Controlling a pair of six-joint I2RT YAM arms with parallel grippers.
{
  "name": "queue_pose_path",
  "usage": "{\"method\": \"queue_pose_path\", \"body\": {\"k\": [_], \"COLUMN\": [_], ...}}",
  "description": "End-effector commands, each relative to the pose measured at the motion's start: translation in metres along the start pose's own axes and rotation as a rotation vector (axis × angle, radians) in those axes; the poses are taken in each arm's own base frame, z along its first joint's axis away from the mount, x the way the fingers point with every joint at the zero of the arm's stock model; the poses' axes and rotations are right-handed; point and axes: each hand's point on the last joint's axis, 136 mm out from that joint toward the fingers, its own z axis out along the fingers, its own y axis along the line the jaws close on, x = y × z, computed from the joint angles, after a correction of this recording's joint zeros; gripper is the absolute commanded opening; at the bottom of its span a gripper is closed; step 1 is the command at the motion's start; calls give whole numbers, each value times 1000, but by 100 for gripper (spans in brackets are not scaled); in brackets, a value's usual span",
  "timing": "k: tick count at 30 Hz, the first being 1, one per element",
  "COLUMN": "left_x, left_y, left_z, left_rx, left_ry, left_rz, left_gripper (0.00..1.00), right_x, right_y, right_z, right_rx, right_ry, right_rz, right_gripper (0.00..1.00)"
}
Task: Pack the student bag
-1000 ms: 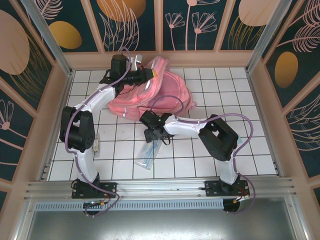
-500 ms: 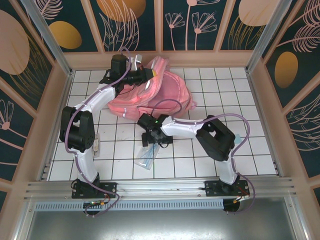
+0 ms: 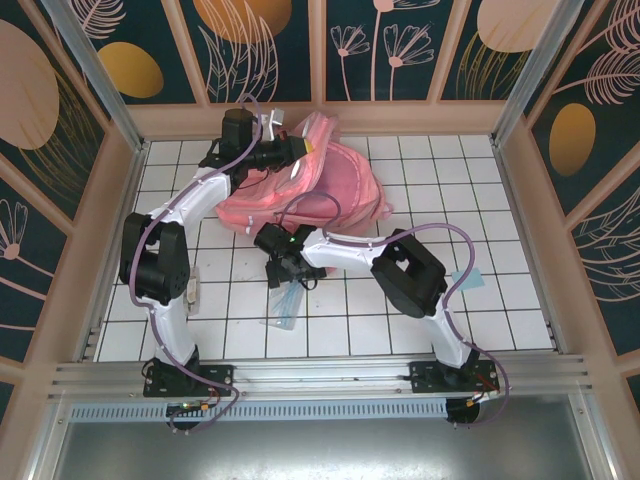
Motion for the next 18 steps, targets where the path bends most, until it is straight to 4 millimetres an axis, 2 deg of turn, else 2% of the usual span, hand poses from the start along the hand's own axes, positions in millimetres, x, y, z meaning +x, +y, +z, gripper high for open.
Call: {"method": "queue_pose_path", "body": {"k": [1, 2, 5, 9, 13, 18], "left_x": [-35, -35, -35, -34, -34, -36], "left_y": [-83, -82, -82, -80, -80, -78], "left_z": [-26, -26, -26, -26, -25, -25], "left_rx": [164, 164, 162, 154, 150, 144], "left_ry": [-107, -106, -107, -105, -108, -115], "left_rz": [221, 219, 220, 217, 217, 216], "left_gripper": [0, 0, 0, 0, 0, 0], "right_x": [-16, -15, -13, -19, -29, -33], "right_y": [21, 19, 18, 16, 13, 6], "right_z": [17, 19, 22, 15, -1, -17], "right_rx": [-69, -64, -74, -81, -104, -147], "right_ry": [-50, -44, -34, -51, -75, -79], "right_rz": [-20, -19, -10, -3, 3, 12], "right_gripper": [80, 71, 56, 44, 29, 20]}}
